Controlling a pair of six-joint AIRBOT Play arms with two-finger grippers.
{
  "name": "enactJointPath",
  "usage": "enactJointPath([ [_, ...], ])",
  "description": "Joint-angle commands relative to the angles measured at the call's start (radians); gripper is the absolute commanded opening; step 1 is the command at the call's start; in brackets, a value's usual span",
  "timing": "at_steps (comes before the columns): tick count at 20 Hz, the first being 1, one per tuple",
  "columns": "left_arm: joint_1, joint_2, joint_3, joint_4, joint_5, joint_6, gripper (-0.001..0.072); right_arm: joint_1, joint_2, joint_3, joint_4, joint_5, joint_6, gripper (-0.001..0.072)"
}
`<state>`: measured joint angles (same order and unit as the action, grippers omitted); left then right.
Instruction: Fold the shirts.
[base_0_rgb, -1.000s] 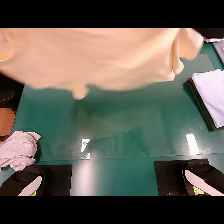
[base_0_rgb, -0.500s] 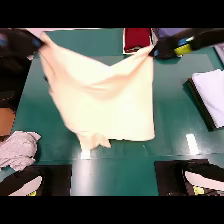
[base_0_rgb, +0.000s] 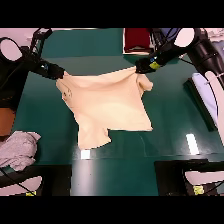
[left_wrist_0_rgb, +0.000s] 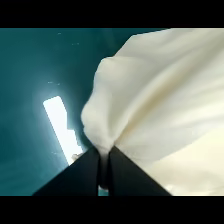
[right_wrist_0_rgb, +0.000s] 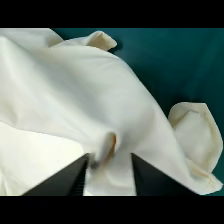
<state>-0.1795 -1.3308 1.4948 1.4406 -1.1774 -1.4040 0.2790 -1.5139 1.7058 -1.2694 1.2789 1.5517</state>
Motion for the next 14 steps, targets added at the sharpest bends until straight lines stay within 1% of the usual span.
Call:
enactJointPath([
  [1, 0.002, -0.012, -0.003, 0.053, -0.001, -0.002, 0.0031, -0.008, -0.011, -0.002, -0.006, 0.013, -0.013, 0.0440],
  [5, 0.004, -0.012, -0.003, 0.053, -0.016, -0.002, 0.0031, -0.079, -0.011, -0.013, -0.008, 0.093, -0.070, 0.0452],
  [7, 0.004, -0.012, -0.003, 0.052, -0.014, -0.002, 0.0031, -0.131, -0.011, -0.056, -0.008, 0.099, -0.082, 0.0452],
  [10, 0.004, -0.013, -0.003, 0.049, -0.012, -0.002, 0.0031, -0.192, -0.013, -0.187, -0.005, 0.024, -0.151, 0.0459],
  [11, 0.004, -0.013, -0.003, 0.047, -0.011, -0.003, 0.0031, -0.204, -0.013, -0.234, -0.005, -0.028, -0.167, 0.0459],
  [13, 0.004, -0.013, -0.003, 0.043, -0.008, -0.006, 0.0031, -0.217, -0.013, -0.300, 0.005, -0.142, -0.167, 0.0459],
  [14, 0.004, -0.013, -0.003, 0.043, -0.008, -0.013, 0.0030, -0.216, -0.013, -0.322, 0.036, -0.183, -0.180, 0.0459],
])
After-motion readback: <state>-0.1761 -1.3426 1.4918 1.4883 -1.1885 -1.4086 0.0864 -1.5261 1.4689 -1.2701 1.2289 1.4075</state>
